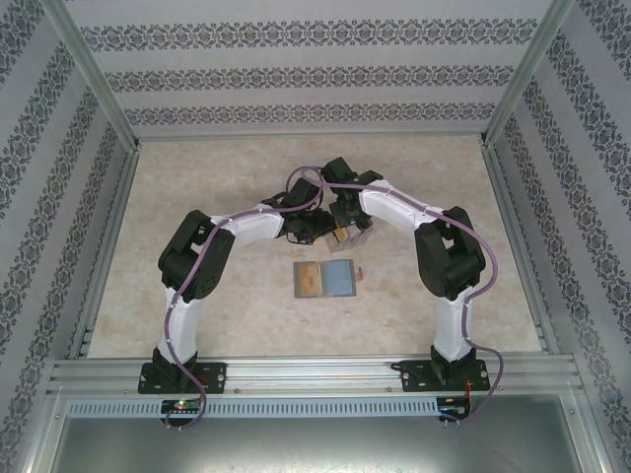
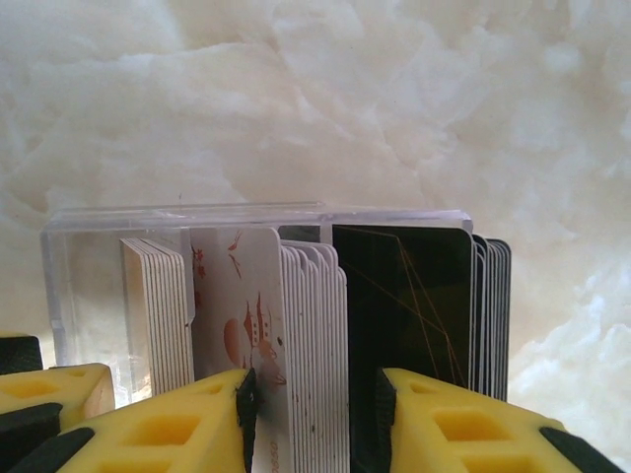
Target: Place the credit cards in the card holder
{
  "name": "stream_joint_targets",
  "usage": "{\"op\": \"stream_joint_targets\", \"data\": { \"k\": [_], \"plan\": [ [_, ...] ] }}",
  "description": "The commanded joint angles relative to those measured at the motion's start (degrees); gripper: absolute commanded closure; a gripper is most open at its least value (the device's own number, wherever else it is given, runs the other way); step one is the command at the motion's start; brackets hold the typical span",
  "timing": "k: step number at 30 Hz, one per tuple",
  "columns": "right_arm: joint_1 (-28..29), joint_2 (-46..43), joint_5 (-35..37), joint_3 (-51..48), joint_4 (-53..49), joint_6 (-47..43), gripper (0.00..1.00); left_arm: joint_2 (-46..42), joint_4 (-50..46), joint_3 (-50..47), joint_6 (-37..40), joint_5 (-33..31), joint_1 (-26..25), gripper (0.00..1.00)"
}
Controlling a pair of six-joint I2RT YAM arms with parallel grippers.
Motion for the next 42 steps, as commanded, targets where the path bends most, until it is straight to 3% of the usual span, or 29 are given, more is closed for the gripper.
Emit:
{"op": "stream_joint_targets", "data": {
  "k": [1, 10, 24, 42],
  "plan": [
    [-0.03, -1.59, 4.94, 0.66, -0.34, -0.85, 0.62, 0.35, -2.60, -1.67, -0.57, -2.24, 0.55, 0.61],
    [-0.02, -2.03, 4.75, -0.22, -0.08, -0.56, 0.68, 0.39, -2.50, -1.69, -0.66, -2.12, 0.54, 0.62],
    [0.13, -2.55, 6.02, -0.05, -0.26, -0.72, 0.66, 0.55, -2.17, -1.73, -0.83, -1.95, 0.55, 0.62],
    [0.06, -2.90, 6.27, -0.22, -0.34, -0.37, 0.71, 0.97, -2.27, -1.45, -0.83, -1.63, 0.56, 0.62]
  ]
}}
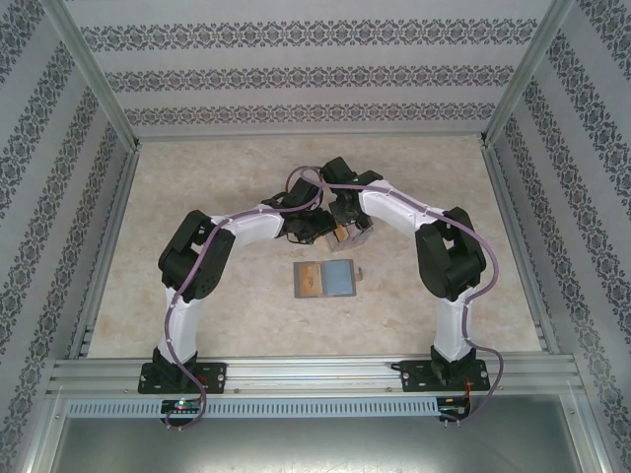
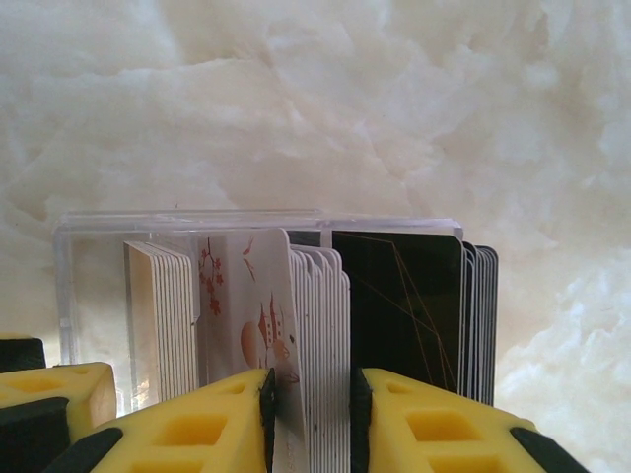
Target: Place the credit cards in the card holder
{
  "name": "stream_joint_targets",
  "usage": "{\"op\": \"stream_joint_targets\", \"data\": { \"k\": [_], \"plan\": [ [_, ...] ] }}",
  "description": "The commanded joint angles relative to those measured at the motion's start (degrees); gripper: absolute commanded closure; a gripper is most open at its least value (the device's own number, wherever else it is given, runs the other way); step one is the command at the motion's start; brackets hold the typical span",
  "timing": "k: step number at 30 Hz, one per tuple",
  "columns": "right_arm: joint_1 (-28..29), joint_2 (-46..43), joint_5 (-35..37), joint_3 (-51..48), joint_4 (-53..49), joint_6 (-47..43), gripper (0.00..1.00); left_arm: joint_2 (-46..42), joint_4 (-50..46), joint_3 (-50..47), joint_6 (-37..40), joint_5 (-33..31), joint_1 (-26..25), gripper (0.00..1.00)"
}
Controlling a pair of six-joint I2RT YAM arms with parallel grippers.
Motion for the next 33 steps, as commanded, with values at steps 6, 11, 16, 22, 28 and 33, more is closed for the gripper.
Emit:
{"op": "stream_joint_targets", "data": {
  "k": [6, 11, 16, 22, 28, 33],
  "plan": [
    [-0.43, -2.59, 4.13, -0.45, -0.71, 0.14, 0.71, 0.97, -3.03, -1.24, -0.38, -1.60, 0.55, 0.63],
    [-0.42, -2.51, 3.19, -0.62, -0.58, 0.48, 0.77, 1.06, -3.06, -1.23, -0.36, -1.56, 0.55, 0.63],
    [-0.49, -2.69, 2.93, -0.64, -0.65, 0.58, 0.86, 1.06, -3.06, -1.32, -0.35, -1.53, 0.54, 0.63],
    [-0.57, -4.29, 1.85, -0.93, -0.74, 1.17, 0.93, 0.93, -3.02, -1.43, -0.42, -1.58, 0.56, 0.63],
    [-2.42, -9.46, -11.29, -3.02, -0.02, 4.84, 0.98, -0.10, -3.22, -1.07, 0.28, -1.55, 0.48, 0.61],
    [-5.55, -16.70, -21.08, -9.76, 5.55, 11.87, 0.98, -2.50, -2.43, -0.66, 1.75, -0.65, 0.49, 0.58]
  ]
}}
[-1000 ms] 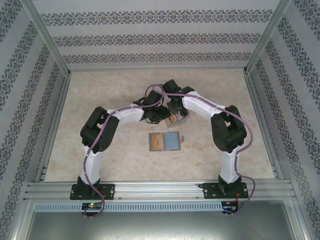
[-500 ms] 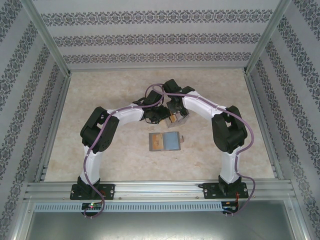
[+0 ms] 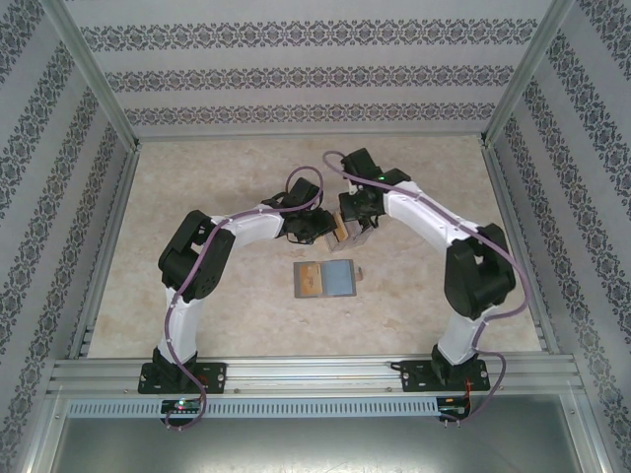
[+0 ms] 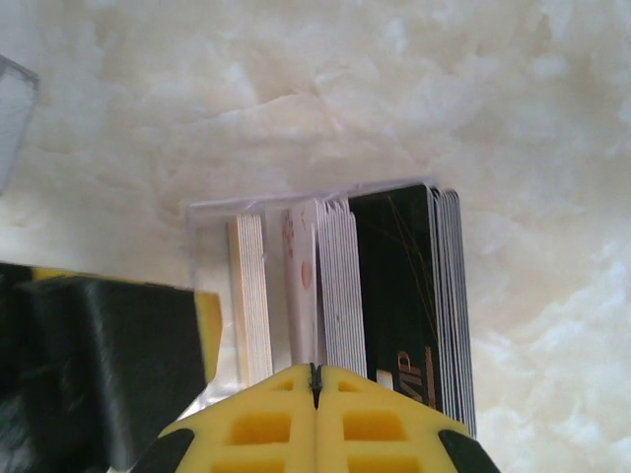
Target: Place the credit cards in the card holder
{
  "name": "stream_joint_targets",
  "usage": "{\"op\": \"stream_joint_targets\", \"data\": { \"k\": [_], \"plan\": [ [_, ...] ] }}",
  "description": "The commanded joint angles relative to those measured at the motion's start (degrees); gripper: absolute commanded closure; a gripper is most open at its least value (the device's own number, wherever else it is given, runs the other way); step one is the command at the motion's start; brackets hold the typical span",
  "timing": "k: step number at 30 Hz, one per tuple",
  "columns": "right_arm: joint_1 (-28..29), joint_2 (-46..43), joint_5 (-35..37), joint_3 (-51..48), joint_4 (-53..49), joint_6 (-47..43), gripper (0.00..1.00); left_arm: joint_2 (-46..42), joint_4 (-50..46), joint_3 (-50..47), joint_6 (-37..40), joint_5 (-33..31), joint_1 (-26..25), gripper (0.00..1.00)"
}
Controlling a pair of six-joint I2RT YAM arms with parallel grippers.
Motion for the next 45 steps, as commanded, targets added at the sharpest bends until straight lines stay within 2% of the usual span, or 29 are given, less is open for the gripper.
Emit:
{"op": "stream_joint_targets", "data": {
  "k": [1, 8, 16, 21, 26, 31, 33, 38, 43, 45],
  "plan": [
    [-2.14, -5.00, -8.60, -3.98, 3.86, 6.69, 0.98, -3.07, -2.09, -0.75, 1.66, -0.21, 0.53, 0.57],
    [-5.36, -15.63, -18.21, -14.93, 14.04, 16.73, 0.99, -9.92, 2.40, -4.80, 1.93, 2.06, 0.54, 0.49],
    [-7.43, -24.21, -24.98, -25.21, 23.72, 30.31, 0.99, -18.89, 24.11, -18.47, -9.12, 10.11, 1.51, 0.37],
    [-8.32, -25.40, -29.10, -28.29, 28.45, 37.18, 0.99, -18.60, 31.69, -19.17, -14.22, 16.38, 2.14, 0.36],
    [-8.82, -25.06, -31.51, -29.09, 30.89, 39.97, 0.98, -18.20, 30.99, -17.54, -13.58, 17.74, 2.14, 0.44],
    [-9.29, -24.35, -33.40, -30.28, 33.36, 43.84, 0.98, -16.63, 35.14, -17.51, -16.79, 20.10, 2.14, 0.50],
    [-9.23, -24.26, -33.46, -30.90, 34.17, 44.91, 0.98, -16.31, 36.11, -17.56, -17.69, 20.60, 2.14, 0.56],
    [-9.70, -24.29, -32.55, -31.48, 33.19, 45.35, 0.98, -17.11, 37.08, -18.09, -18.35, 20.63, 2.10, 0.80],
    [-10.32, -24.09, -32.07, -32.25, 32.68, 45.66, 0.97, -18.20, 35.53, -18.35, -18.68, 20.03, 2.12, 0.87],
    [-10.51, -24.00, -32.01, -32.42, 32.35, 46.07, 0.94, -18.15, 34.89, -18.30, -20.01, 19.99, 2.14, 0.96]
  ]
}}
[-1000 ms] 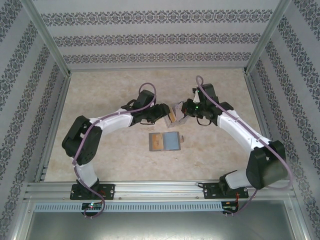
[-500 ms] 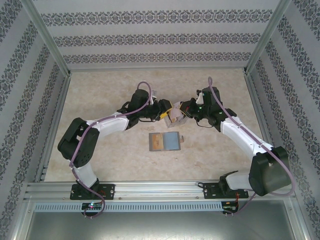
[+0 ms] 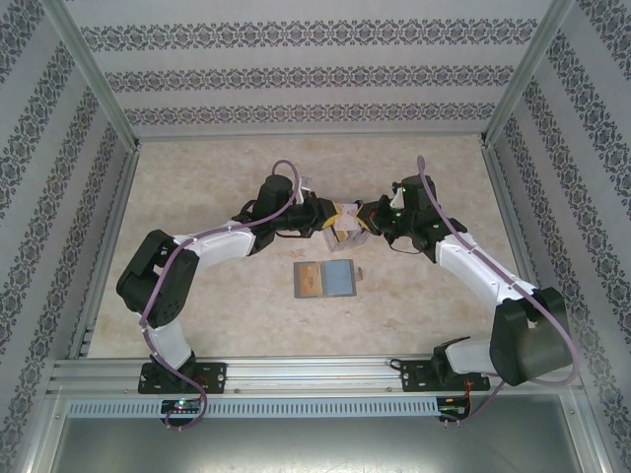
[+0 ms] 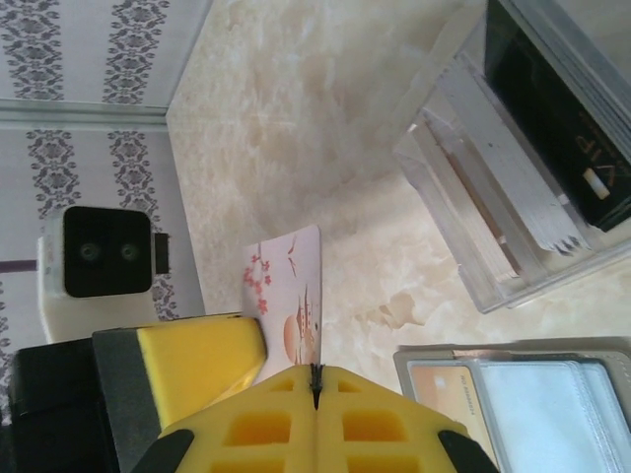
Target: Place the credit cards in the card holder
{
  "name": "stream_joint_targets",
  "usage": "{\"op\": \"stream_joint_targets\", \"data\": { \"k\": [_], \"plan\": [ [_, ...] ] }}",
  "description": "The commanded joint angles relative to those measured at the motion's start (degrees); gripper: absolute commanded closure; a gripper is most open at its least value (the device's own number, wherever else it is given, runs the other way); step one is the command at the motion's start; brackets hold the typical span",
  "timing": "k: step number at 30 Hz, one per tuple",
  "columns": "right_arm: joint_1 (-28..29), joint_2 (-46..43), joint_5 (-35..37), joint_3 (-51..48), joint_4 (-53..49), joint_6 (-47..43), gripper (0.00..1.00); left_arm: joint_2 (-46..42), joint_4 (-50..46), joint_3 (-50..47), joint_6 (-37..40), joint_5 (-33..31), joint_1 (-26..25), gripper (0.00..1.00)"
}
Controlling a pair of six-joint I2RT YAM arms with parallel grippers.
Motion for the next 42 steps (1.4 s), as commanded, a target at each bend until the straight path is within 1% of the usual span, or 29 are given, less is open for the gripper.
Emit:
{"op": "stream_joint_targets", "data": {
  "k": [1, 2, 4, 5, 7, 8, 10, 11, 14, 16, 18, 23, 26, 29, 32, 34, 37, 40, 42],
  "plan": [
    [-0.51, 0.48, -0.42, -0.63, 0.50, 1.28, 0.93, -1.14, 1.03, 0.36, -1.98, 0.69, 0.35, 0.99],
    [-0.71, 0.52, -0.58, -0.63, 0.40, 1.17, 0.91, -1.12, 1.30, 0.02, -3.07, 0.49, 0.29, 1.00],
    [-0.93, 0.37, -0.76, -0.63, -0.05, 0.68, 0.83, -1.20, 1.76, -0.66, -4.99, 0.17, 0.33, 1.00],
    [-0.97, 0.08, -0.38, -0.78, -0.41, 0.08, 0.81, -1.44, 1.37, -1.05, -5.94, -0.31, 0.35, 1.00],
    [-1.01, -0.80, 1.00, -1.19, -1.49, -1.25, 0.71, -2.22, -0.38, -1.87, -6.84, -1.67, 0.35, 1.00],
    [-1.03, -1.23, 1.83, -1.41, -2.32, -2.26, 0.67, -2.81, -2.43, -2.15, -6.87, -2.57, 0.37, 1.00],
    [-0.99, -1.85, 3.51, -1.64, -4.42, -4.44, 0.66, -3.95, -8.71, -2.14, -6.06, -4.26, 0.44, 1.00],
    [-0.93, -2.09, 4.37, -1.67, -5.94, -5.77, 0.66, -4.93, -12.70, -2.19, -5.58, -5.85, 0.44, 1.00],
    [-0.29, -2.09, 5.14, -1.90, -8.98, -9.49, 0.67, -7.62, -17.25, -3.93, -3.65, -9.22, 0.44, 1.00],
    [0.77, -1.92, 6.02, -2.59, -10.14, -11.13, 0.70, -9.27, -22.44, -4.95, -2.70, -11.65, 0.44, 1.00],
    [2.01, -1.74, 7.44, -3.26, -11.29, -12.10, 0.71, -10.46, -24.96, -6.60, -3.52, -13.00, 0.43, 1.00],
    [7.04, 0.24, 11.65, -3.50, -14.33, -14.50, 0.73, -13.15, -27.44, -10.69, -5.08, -15.11, 0.42, 1.00],
    [9.94, 1.97, 12.70, -3.70, -13.85, -15.15, 0.73, -14.27, -28.37, -12.59, -5.39, -16.13, 0.41, 1.00],
    [11.98, 3.43, 12.17, -4.05, -11.98, -15.39, 0.73, -15.51, -28.74, -14.69, -5.28, -17.47, 0.41, 1.00],
    [13.71, 4.47, 12.47, -4.14, -10.31, -16.10, 0.73, -17.25, -27.13, -16.41, -1.64, -20.63, -0.12, 1.00],
    [14.80, 5.26, 12.80, -3.58, -10.17, -17.76, 0.74, -18.74, -26.37, -17.25, 2.66, -24.03, -0.90, 1.00],
    [15.79, 5.72, 16.29, -4.04, -10.23, -19.54, 0.76, -20.63, -23.98, -18.79, 9.61, -27.07, -1.58, 1.00],
    [16.36, 4.88, 18.97, -6.59, -7.53, -20.71, 0.76, -22.21, -18.23, -21.85, 14.63, -28.74, -2.41, 1.00],
    [16.30, 4.17, 21.03, -7.85, -7.34, -20.82, 0.76, -22.73, -18.28, -22.51, 17.22, -28.43, -2.77, 1.00]
  ]
}}
